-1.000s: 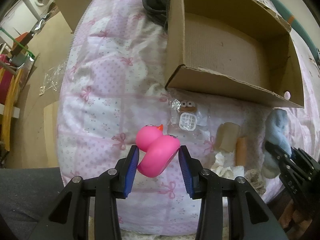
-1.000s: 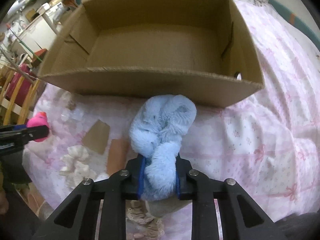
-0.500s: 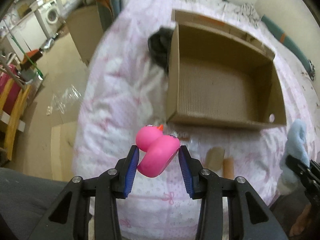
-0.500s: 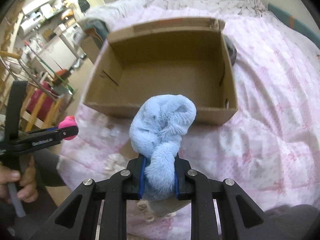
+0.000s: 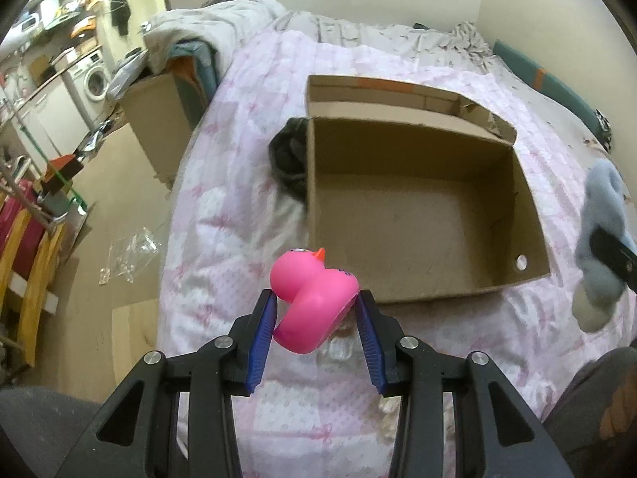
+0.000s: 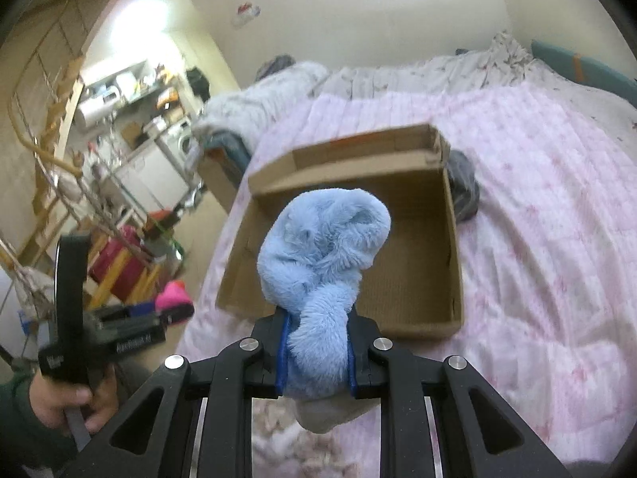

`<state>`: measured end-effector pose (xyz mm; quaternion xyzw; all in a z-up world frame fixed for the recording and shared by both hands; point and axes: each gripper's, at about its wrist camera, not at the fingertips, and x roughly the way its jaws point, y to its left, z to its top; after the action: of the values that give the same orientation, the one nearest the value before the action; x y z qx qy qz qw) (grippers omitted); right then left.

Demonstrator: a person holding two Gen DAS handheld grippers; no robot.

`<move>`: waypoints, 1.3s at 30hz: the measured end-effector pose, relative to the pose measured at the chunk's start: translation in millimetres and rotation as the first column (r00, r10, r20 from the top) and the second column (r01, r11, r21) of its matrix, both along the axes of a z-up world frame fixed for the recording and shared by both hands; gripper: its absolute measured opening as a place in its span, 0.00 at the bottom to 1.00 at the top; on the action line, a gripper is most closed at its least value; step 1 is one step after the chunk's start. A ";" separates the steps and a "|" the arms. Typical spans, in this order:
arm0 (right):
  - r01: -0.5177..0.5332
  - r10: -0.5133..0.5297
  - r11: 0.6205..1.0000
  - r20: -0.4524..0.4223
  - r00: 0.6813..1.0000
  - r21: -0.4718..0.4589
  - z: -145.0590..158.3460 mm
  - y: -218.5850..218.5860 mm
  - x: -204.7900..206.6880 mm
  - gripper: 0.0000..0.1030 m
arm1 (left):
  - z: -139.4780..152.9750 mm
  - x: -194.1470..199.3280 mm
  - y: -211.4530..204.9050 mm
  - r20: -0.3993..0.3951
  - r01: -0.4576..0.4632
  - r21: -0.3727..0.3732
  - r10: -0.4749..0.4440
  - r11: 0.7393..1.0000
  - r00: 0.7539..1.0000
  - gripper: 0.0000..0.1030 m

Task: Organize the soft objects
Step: 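Carry the duck and blue scrunchie over the box with both tools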

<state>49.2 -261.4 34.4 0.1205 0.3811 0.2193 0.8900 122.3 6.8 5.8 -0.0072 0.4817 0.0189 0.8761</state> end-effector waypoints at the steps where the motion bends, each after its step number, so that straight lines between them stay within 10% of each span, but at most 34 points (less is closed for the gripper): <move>1: 0.007 -0.007 1.000 0.009 1.000 0.018 1.6 -2.5 5.2 0.23 | 0.1 4.7 -2.1 -0.004 0.008 -0.003 -0.008 1.000 1.000 0.36; 15: 0.090 -0.092 0.994 0.020 0.996 0.063 -12.6 -9.9 80.8 0.23 | -2.6 90.9 -27.5 0.002 0.034 0.016 -0.034 0.999 0.999 0.36; 39: 0.080 -0.086 0.996 -0.159 0.983 -0.043 -80.1 13.8 102.3 0.24 | -63.0 121.1 -42.1 -0.069 0.013 0.066 -0.008 0.998 0.998 0.36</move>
<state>151.5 -247.6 -45.7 0.1373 0.4504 0.1646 0.8667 243.5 -35.4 -57.2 0.0251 0.5106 0.0306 0.8589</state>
